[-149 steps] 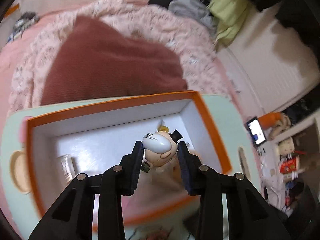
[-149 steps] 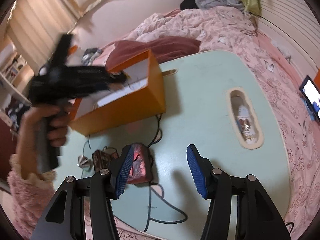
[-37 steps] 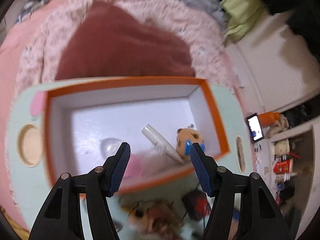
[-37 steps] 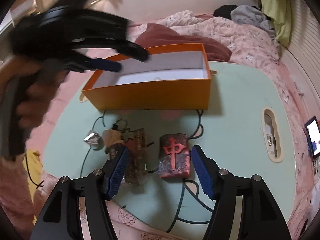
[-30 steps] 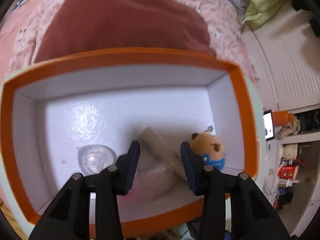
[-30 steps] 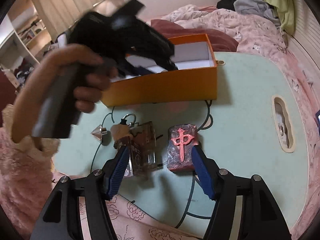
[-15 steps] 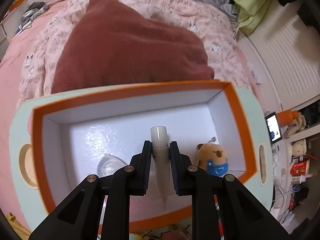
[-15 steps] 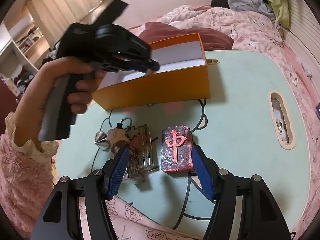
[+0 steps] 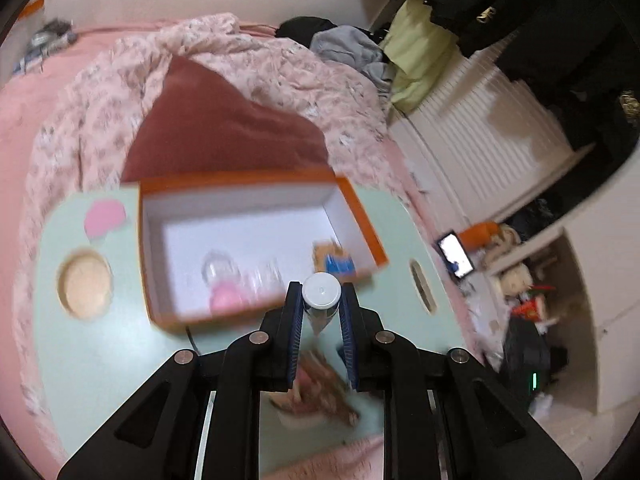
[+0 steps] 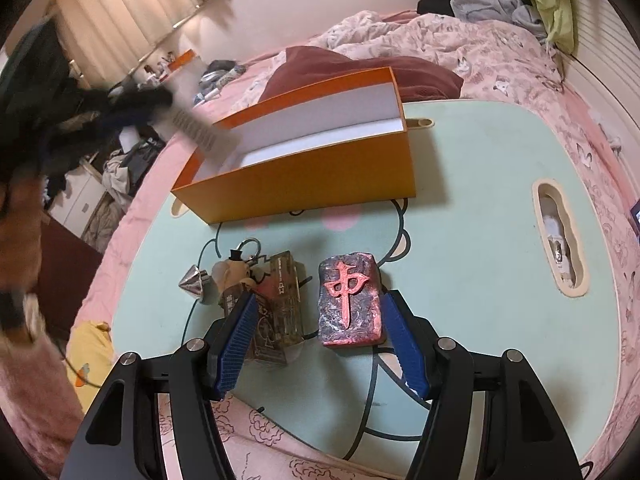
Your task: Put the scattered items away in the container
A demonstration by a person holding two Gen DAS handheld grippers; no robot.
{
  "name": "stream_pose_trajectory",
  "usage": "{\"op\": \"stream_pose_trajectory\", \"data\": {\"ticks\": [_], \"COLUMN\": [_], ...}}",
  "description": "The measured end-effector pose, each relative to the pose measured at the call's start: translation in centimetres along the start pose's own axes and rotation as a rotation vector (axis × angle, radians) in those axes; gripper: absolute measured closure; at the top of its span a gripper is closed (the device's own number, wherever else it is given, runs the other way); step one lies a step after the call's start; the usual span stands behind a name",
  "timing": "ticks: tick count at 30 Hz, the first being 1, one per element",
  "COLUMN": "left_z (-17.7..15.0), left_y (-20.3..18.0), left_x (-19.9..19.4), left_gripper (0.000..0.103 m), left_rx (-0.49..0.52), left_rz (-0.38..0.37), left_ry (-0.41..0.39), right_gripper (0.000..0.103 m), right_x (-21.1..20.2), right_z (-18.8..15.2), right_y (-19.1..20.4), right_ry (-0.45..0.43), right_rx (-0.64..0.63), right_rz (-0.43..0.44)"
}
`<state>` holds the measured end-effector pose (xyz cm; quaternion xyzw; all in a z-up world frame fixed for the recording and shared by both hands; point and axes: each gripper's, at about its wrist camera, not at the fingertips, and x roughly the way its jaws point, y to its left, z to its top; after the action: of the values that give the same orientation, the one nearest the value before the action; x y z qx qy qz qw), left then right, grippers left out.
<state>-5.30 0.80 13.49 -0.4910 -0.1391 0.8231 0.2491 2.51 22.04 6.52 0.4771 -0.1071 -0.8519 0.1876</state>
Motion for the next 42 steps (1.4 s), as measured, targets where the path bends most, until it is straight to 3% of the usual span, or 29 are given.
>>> {"op": "stream_pose_trajectory", "data": {"ticks": [3, 6, 13, 17, 21, 24, 27, 29, 35, 39, 42], "left_z": [-3.3, -5.9, -8.7, -9.6, -10.1, -10.4, -11.1, -11.8, -13.1, -13.3, -13.3], "left_y": [1.1, 2.4, 4.6, 4.3, 4.6, 4.9, 4.9, 4.3, 2.8, 2.4, 2.3], "left_x": [-0.1, 0.3, 1.5, 2.5, 3.3, 3.8, 3.7, 3.4, 2.5, 2.2, 1.8], "left_gripper": [0.084, 0.084, 0.082, 0.08, 0.076, 0.069, 0.056, 0.04, 0.038, 0.038, 0.038], "left_rx": [-0.014, -0.034, -0.073, -0.029, -0.03, -0.028, -0.025, 0.004, 0.045, 0.05, 0.052], "left_rz": [-0.032, 0.001, -0.056, 0.046, 0.021, 0.054, 0.144, 0.213, 0.232, 0.336, 0.372], "left_ry": [0.004, -0.002, 0.071, 0.072, 0.078, 0.062, -0.017, -0.08, -0.182, -0.215, -0.23], "right_gripper": [0.039, 0.039, 0.039, 0.039, 0.039, 0.039, 0.039, 0.039, 0.039, 0.039, 0.039], "right_x": [0.1, 0.0, 0.3, 0.4, 0.6, 0.7, 0.8, 1.3, 5.9, 11.1, 13.9], "right_z": [0.1, 0.0, 0.0, 0.6, 2.3, 4.3, 6.6, 8.5, 13.7, 15.2, 15.2], "right_y": [-0.1, 0.0, 0.4, 1.1, 1.6, 2.1, 3.2, 4.4, 7.2, 7.4, 7.2], "right_ry": [0.003, 0.004, 0.009, 0.006, 0.012, 0.023, 0.037, 0.072, 0.267, 0.416, 0.511], "right_rx": [0.003, 0.0, -0.006, -0.025, -0.037, -0.054, -0.092, -0.134, -0.185, -0.159, -0.114], "right_rz": [-0.004, -0.007, -0.014, -0.023, -0.037, -0.031, -0.037, -0.044, -0.102, -0.144, -0.113]}}
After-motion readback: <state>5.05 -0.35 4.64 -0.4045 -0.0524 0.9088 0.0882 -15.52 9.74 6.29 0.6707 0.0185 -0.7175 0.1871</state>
